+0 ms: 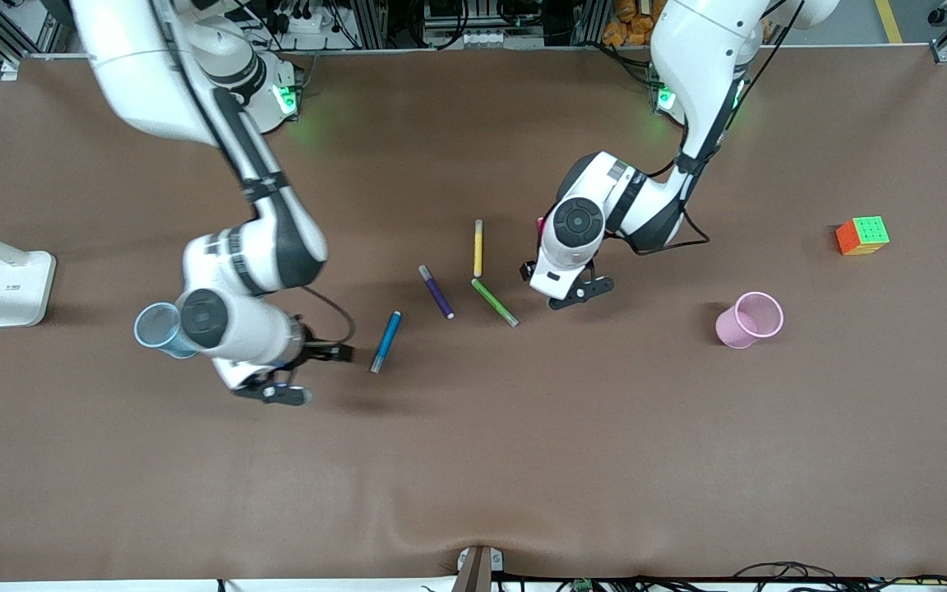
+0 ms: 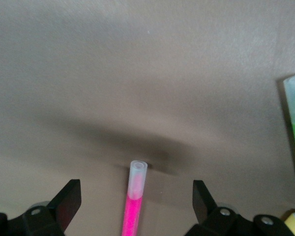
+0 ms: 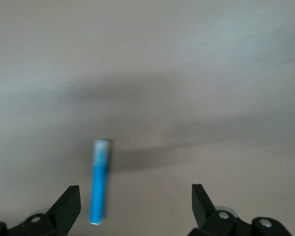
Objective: Place pink and blue markers in matching cups
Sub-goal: 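Close the left gripper on the pink marker while the right gripper grasps the blue marker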
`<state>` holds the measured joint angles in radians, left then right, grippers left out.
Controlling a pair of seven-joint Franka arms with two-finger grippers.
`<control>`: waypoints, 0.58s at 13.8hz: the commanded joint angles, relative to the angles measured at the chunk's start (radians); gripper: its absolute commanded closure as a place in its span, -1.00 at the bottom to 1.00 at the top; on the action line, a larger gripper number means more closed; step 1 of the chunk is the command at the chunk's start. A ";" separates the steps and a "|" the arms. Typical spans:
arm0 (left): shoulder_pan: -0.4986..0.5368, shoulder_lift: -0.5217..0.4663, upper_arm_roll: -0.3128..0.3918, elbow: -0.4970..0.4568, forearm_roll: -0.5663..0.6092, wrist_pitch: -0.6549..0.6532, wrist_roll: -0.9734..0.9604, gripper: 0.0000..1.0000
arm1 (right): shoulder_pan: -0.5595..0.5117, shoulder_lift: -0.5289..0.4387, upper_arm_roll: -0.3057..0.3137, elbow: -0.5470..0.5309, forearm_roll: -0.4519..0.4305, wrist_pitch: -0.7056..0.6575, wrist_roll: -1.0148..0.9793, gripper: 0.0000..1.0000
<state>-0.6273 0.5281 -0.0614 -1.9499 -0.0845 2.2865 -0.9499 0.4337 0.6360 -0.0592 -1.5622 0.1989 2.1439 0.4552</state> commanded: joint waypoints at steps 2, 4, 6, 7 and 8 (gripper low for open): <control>-0.020 -0.002 0.006 -0.035 -0.012 0.054 -0.033 -0.73 | 0.100 0.085 -0.014 0.022 -0.054 0.106 0.085 -1.00; -0.022 0.001 0.006 -0.052 -0.011 0.077 -0.044 -0.71 | 0.106 0.120 -0.014 0.040 -0.076 0.117 0.086 -1.00; -0.020 0.000 0.006 -0.064 -0.011 0.100 -0.044 -0.05 | 0.099 0.129 -0.014 0.045 -0.076 0.117 0.086 -1.00; -0.022 0.000 0.006 -0.064 -0.012 0.100 -0.044 0.25 | 0.093 0.131 -0.014 0.045 -0.076 0.116 0.085 -1.00; -0.022 0.000 0.006 -0.064 -0.012 0.100 -0.044 0.36 | 0.091 0.139 -0.014 0.045 -0.073 0.117 0.088 -1.00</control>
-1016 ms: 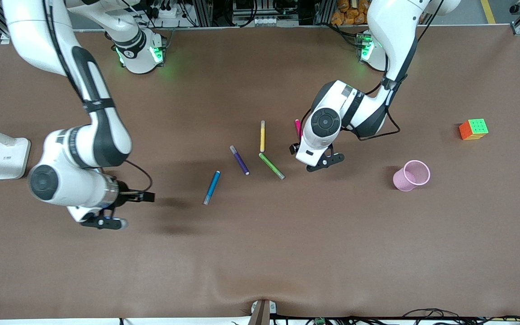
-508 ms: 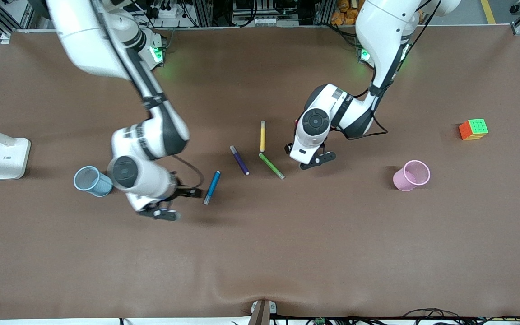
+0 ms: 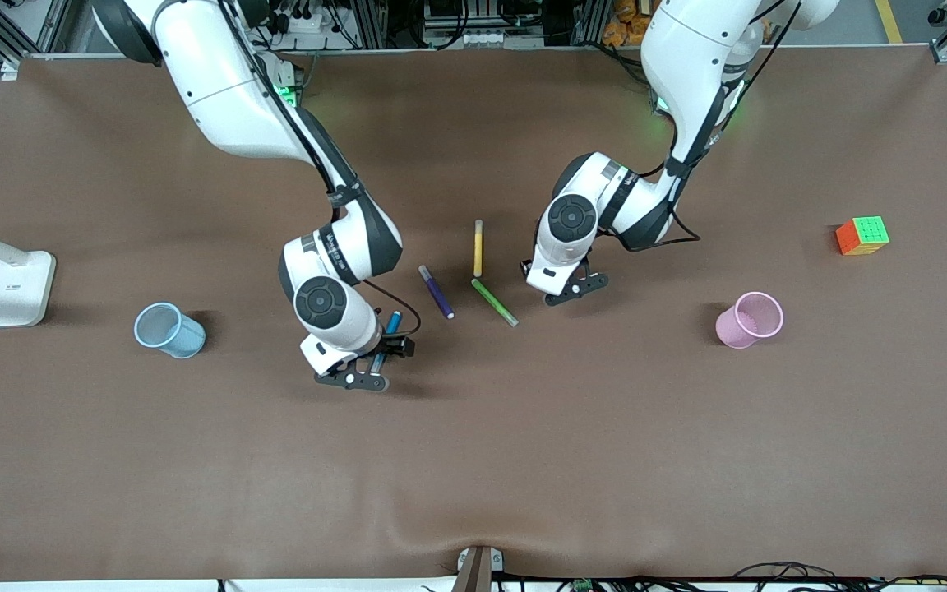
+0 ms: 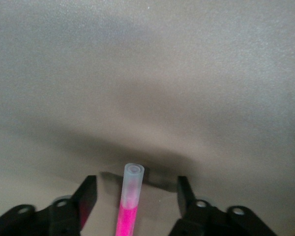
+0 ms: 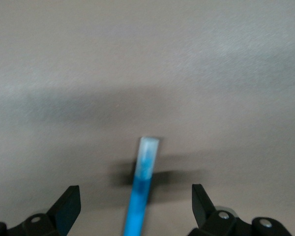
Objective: Place pink and blue markers in matching cups
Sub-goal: 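Close the left gripper on the pink marker while the right gripper grasps the blue marker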
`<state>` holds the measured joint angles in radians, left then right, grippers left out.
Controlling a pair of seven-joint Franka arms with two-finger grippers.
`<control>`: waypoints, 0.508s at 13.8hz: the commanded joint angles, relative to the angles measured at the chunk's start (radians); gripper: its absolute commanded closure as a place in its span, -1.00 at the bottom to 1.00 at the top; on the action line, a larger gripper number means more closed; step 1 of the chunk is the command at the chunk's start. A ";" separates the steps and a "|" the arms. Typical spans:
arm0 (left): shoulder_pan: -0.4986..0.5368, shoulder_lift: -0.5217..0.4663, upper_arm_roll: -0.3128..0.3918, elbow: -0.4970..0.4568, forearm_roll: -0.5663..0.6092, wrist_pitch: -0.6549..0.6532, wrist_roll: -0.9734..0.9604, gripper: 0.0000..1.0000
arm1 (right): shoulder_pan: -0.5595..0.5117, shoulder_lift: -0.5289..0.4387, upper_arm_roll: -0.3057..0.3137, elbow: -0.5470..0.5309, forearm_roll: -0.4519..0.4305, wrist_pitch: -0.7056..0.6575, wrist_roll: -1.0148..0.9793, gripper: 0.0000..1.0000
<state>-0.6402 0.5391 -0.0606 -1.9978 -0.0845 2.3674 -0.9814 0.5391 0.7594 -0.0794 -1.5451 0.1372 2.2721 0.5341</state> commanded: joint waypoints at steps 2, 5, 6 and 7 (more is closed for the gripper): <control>-0.009 -0.010 0.005 -0.016 -0.011 0.019 -0.013 0.59 | -0.004 0.031 0.004 0.025 -0.015 -0.003 0.010 -1.00; -0.007 -0.011 0.005 -0.013 -0.011 0.019 -0.011 1.00 | -0.001 0.035 0.006 0.023 -0.024 0.004 0.009 -1.00; -0.006 -0.021 0.005 -0.013 -0.011 0.018 -0.003 1.00 | -0.004 0.038 0.006 0.023 -0.019 0.013 0.012 -1.00; 0.002 -0.037 0.005 -0.007 -0.011 0.000 0.004 1.00 | -0.008 0.040 0.006 0.023 -0.015 0.027 0.012 -1.00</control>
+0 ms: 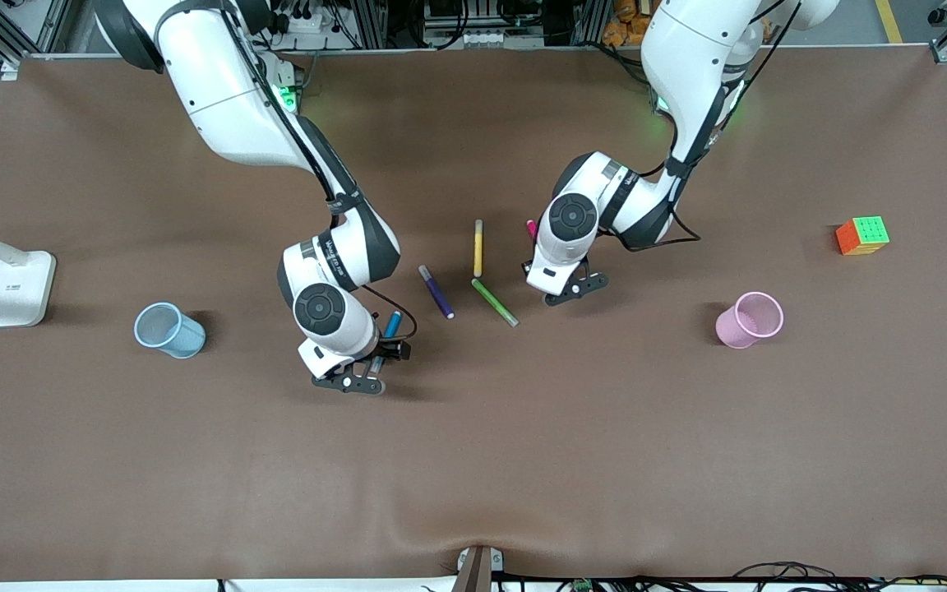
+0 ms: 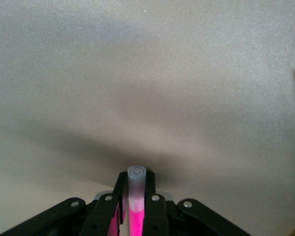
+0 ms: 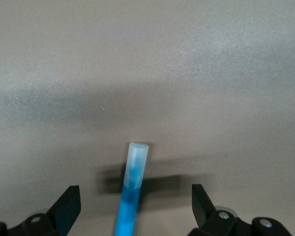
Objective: Place pink and blue markers in matching cups
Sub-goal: 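Close the left gripper on the pink marker while the right gripper grasps the blue marker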
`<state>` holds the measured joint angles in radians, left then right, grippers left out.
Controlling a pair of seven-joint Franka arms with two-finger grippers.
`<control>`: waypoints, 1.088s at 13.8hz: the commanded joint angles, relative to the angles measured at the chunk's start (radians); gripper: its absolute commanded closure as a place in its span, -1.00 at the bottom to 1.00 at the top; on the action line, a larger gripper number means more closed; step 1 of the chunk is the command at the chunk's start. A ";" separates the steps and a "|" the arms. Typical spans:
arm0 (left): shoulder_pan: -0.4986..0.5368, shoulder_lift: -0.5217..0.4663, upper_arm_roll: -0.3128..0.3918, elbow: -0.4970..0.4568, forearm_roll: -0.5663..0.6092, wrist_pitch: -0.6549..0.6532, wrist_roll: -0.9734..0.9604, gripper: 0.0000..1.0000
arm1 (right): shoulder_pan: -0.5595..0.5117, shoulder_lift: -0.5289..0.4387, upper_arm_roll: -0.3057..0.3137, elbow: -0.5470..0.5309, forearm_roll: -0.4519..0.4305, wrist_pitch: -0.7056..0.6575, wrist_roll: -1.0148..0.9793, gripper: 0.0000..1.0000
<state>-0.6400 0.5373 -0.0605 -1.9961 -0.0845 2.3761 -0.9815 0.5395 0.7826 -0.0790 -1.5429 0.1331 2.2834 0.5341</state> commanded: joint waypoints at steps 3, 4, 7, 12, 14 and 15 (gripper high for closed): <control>0.028 -0.092 0.011 0.013 -0.011 -0.119 0.030 1.00 | -0.004 0.038 0.005 0.026 -0.020 0.022 0.003 -1.00; 0.051 -0.111 0.011 0.014 -0.005 -0.150 0.046 1.00 | -0.007 0.038 0.005 0.026 -0.020 0.022 -0.003 -1.00; 0.114 -0.169 0.014 0.014 0.000 -0.213 0.073 1.00 | -0.001 0.037 0.005 0.027 -0.018 0.022 -0.002 -0.12; 0.281 -0.256 0.016 0.017 0.069 -0.258 0.214 1.00 | -0.047 0.030 0.008 0.029 -0.001 0.021 -0.095 1.00; 0.328 -0.266 0.016 0.025 0.193 -0.258 0.227 1.00 | -0.062 0.023 0.008 0.029 -0.001 0.019 -0.158 1.00; 0.350 -0.267 0.014 0.030 0.257 -0.258 0.230 1.00 | -0.068 0.018 0.008 0.030 -0.001 0.016 -0.198 1.00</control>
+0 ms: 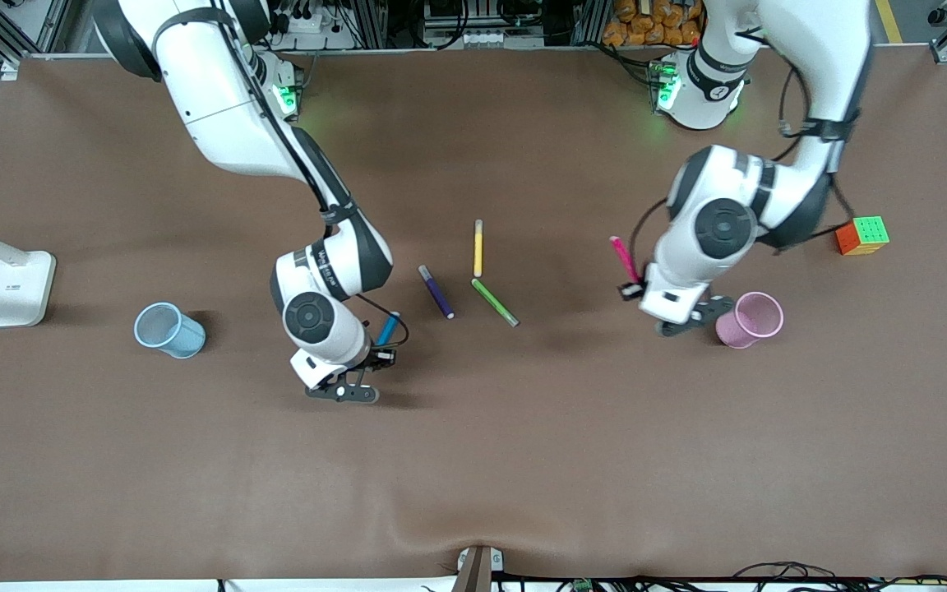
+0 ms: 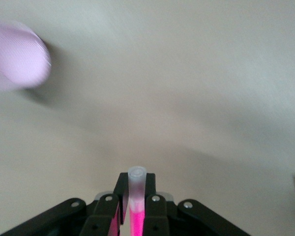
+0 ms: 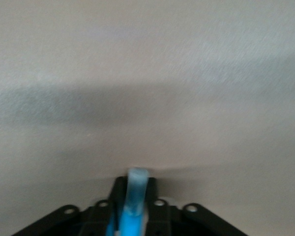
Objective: Place pink and blue markers in matching cups
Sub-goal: 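Carry the pink marker to the pink cup while the right gripper carries blue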
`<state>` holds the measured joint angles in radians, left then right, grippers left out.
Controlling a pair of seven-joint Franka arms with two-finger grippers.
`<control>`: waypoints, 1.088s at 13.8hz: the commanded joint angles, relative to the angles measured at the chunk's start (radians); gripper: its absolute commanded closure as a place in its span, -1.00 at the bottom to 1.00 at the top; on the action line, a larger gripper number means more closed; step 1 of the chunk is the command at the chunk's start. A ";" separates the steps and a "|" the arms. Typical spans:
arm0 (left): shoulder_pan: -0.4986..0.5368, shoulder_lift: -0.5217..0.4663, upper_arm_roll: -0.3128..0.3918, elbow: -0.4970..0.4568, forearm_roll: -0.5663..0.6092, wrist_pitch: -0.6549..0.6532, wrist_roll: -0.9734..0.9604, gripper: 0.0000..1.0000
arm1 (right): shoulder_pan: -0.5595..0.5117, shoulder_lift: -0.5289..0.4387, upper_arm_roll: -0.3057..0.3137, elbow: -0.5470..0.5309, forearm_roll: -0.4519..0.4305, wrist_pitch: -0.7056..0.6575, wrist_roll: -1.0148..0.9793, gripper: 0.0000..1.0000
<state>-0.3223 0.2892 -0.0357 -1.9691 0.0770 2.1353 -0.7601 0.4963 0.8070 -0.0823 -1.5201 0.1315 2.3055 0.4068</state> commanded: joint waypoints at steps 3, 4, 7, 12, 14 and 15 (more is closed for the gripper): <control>0.072 -0.022 -0.010 0.033 0.207 -0.014 0.050 1.00 | -0.053 -0.029 0.012 0.009 0.000 -0.009 -0.241 1.00; 0.094 -0.028 -0.012 0.039 0.230 -0.012 0.071 1.00 | -0.056 -0.040 0.010 0.012 -0.003 -0.009 -0.309 1.00; 0.150 -0.048 -0.013 0.036 0.323 0.017 0.125 1.00 | -0.076 -0.072 0.004 0.020 -0.012 -0.008 -0.565 1.00; 0.201 -0.067 -0.015 0.000 0.455 0.095 0.131 1.00 | -0.156 -0.161 0.015 0.009 0.005 -0.034 -0.836 1.00; 0.213 -0.071 -0.015 -0.040 0.522 0.161 0.127 1.00 | -0.195 -0.196 0.029 0.008 0.081 -0.043 -0.943 1.00; 0.223 -0.071 -0.015 -0.051 0.552 0.178 0.119 1.00 | -0.215 -0.215 0.029 0.008 0.149 -0.085 -0.988 1.00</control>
<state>-0.1264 0.2452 -0.0381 -1.9680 0.5681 2.2645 -0.6300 0.3321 0.6507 -0.0819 -1.4859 0.1960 2.2692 -0.4859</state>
